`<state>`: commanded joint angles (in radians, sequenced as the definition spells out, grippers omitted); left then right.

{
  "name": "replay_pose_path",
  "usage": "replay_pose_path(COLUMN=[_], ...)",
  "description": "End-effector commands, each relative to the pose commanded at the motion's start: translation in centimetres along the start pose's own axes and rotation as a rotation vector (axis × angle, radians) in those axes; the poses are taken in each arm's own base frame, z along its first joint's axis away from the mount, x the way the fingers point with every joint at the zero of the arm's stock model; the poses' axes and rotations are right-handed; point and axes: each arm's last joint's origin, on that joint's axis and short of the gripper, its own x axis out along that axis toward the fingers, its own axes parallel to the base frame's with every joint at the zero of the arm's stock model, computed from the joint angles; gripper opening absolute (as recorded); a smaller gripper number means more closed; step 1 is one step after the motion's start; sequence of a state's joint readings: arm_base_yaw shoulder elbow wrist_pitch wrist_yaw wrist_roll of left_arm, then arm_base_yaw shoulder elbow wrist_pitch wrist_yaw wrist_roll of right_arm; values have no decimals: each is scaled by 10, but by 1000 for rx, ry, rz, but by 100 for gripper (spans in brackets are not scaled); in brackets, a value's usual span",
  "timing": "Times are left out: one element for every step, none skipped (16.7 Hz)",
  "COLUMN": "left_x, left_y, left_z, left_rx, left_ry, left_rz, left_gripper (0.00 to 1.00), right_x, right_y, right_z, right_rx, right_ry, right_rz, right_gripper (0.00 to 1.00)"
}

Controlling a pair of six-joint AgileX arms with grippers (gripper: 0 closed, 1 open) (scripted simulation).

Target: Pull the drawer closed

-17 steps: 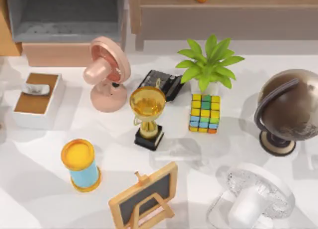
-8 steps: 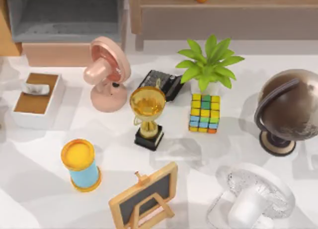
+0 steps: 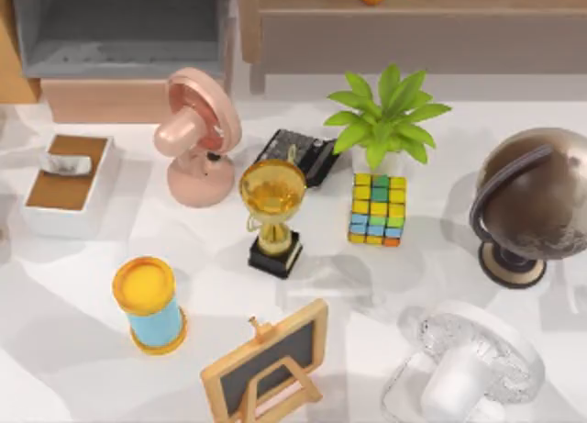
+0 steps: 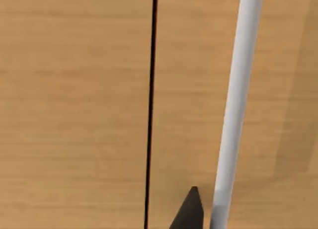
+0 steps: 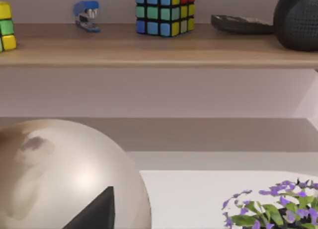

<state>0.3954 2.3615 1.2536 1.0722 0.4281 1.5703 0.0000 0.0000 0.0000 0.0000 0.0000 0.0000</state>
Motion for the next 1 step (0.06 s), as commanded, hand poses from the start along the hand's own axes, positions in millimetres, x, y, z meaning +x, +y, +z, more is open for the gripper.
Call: replay_pose_path(left_x=[0], left_y=[0], left_z=[0], left_rx=[0], left_ry=[0], left_rz=[0], left_gripper=[100], right_x=[0], right_y=[0], right_z=[0], right_rx=[0], right_ry=[0], right_rz=[0], right_gripper=[100])
